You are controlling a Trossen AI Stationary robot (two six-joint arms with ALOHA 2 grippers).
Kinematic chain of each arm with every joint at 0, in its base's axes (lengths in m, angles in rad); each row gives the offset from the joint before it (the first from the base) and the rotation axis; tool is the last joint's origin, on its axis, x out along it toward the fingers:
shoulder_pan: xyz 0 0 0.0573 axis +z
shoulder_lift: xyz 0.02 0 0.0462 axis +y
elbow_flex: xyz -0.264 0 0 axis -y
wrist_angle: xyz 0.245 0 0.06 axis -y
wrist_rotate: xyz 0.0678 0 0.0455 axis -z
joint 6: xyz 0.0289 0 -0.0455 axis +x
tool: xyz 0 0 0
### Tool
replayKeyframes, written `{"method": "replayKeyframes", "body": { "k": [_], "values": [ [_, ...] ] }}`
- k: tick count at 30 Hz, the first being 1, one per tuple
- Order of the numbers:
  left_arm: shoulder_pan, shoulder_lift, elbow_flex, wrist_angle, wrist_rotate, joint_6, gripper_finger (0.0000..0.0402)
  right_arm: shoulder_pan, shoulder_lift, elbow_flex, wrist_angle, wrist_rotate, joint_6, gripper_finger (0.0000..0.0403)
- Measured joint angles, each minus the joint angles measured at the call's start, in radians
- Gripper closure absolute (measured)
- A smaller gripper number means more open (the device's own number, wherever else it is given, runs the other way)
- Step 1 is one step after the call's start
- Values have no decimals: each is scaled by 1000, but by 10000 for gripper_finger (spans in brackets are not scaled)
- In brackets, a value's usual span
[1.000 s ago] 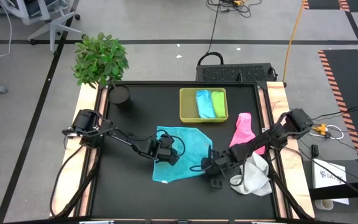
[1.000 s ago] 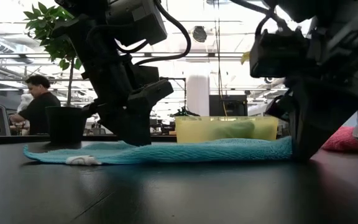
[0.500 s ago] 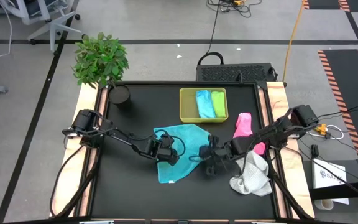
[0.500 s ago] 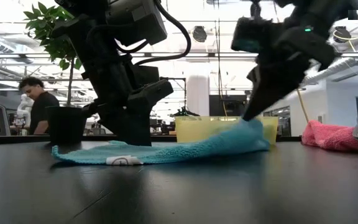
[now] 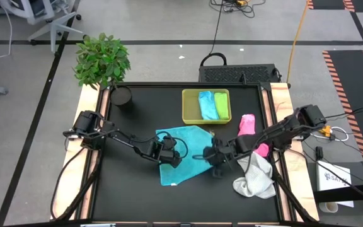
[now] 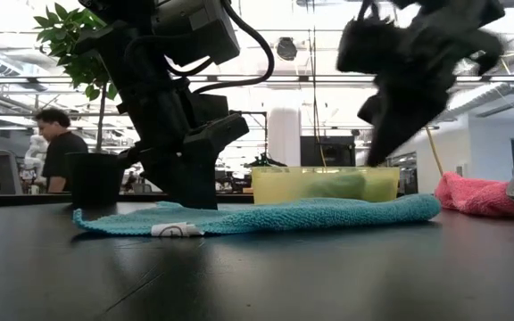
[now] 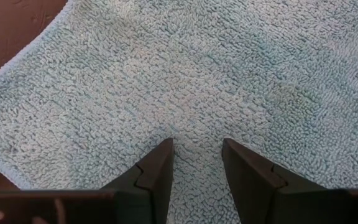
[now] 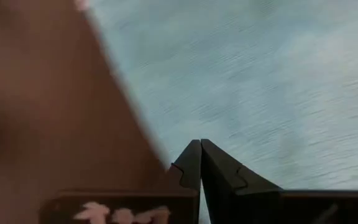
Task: Fold microfiber towels
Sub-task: Fold the blue microfiber cloth
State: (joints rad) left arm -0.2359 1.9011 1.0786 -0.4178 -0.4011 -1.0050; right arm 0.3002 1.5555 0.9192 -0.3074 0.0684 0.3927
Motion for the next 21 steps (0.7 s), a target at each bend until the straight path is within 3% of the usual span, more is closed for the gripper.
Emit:
{"method": "replayKeyframes", "body": {
  "k": [4, 10, 21],
  "values": [
    [0, 0, 0, 0, 0, 0, 259, 76, 19, -13, -6, -33, 45, 403],
    [0, 0, 0, 0, 0, 2, 259, 151, 100, -24, 4, 11, 59, 403],
    [0, 0, 0, 0, 0, 2, 259, 81, 154, -21, 42, 41, -91, 403]
  ]
}}
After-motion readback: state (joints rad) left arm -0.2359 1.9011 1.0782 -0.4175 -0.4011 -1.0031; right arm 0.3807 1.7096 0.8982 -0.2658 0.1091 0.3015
